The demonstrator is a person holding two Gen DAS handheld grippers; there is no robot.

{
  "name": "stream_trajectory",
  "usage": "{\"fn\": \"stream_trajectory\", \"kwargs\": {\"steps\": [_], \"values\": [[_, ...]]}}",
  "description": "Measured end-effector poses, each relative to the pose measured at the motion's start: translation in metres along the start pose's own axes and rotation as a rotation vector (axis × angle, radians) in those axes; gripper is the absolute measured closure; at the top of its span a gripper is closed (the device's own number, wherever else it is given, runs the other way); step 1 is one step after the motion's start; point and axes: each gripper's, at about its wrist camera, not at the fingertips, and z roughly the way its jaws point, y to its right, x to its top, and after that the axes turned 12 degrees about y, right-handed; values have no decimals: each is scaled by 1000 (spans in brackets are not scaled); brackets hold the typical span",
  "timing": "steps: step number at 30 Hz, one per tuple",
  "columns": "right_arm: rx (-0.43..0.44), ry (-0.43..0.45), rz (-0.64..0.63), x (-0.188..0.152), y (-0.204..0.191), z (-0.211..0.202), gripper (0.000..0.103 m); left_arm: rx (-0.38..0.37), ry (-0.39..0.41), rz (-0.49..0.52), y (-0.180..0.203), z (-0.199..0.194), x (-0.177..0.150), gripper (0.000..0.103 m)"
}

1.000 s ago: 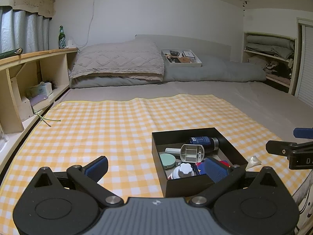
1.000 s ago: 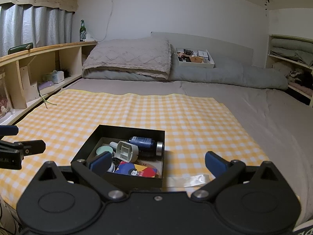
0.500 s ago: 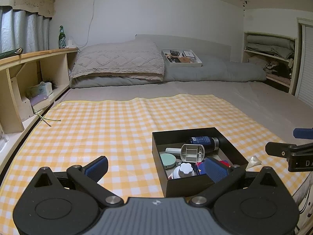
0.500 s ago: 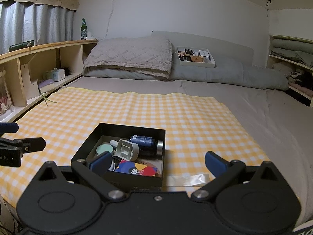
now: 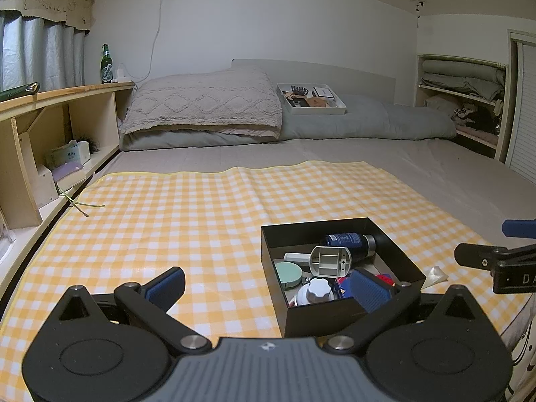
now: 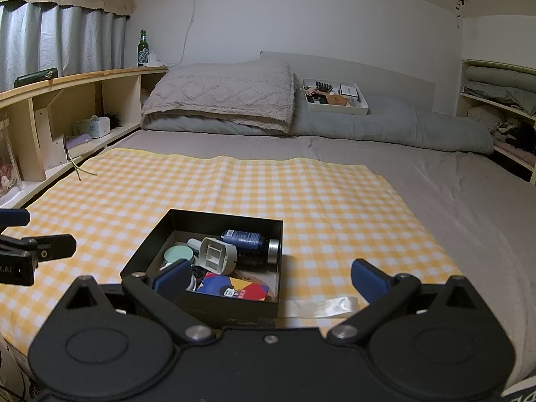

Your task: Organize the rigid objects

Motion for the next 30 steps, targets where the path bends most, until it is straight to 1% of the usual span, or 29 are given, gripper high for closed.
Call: {"fn": "stream_trajectory", "kwargs": {"steps": [30], "values": [[-1,-2,-1,0,0,0,1,2,2,0,-2,-1,1,0]]}}
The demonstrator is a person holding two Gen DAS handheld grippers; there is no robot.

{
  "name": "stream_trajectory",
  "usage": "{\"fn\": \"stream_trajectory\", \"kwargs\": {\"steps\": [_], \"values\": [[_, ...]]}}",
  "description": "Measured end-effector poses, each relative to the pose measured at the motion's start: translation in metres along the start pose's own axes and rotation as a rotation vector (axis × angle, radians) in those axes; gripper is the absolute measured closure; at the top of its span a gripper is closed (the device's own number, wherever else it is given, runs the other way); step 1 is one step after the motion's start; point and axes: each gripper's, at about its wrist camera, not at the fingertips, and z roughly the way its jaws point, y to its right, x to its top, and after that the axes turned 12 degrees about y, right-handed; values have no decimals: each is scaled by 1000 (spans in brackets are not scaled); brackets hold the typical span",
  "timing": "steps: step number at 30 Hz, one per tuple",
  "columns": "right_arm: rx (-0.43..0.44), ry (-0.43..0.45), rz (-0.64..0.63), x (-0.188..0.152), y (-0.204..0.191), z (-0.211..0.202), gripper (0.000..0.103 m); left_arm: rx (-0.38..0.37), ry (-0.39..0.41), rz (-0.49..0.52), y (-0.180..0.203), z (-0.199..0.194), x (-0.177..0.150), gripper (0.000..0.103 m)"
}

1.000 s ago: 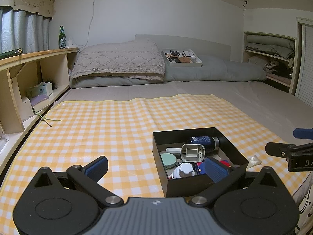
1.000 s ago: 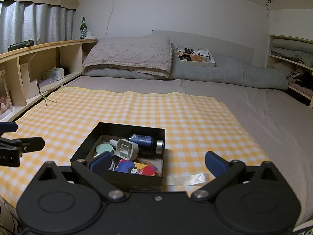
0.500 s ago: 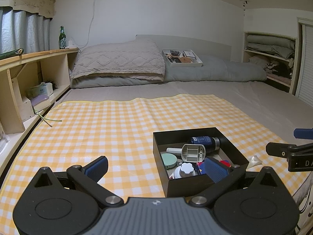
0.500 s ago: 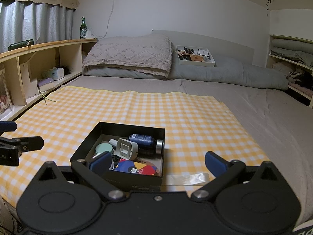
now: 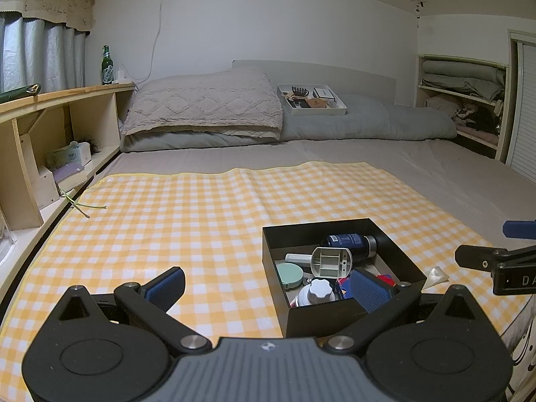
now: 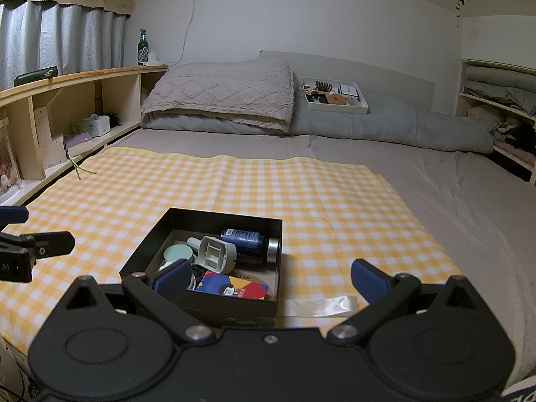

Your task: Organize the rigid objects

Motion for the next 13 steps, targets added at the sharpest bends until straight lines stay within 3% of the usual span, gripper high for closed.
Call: {"fn": "stream_trajectory", "kwargs": {"steps": [13], "values": [[0,0,1,0,0,0,0,3,-1,0,-2,0,0,0]]}}
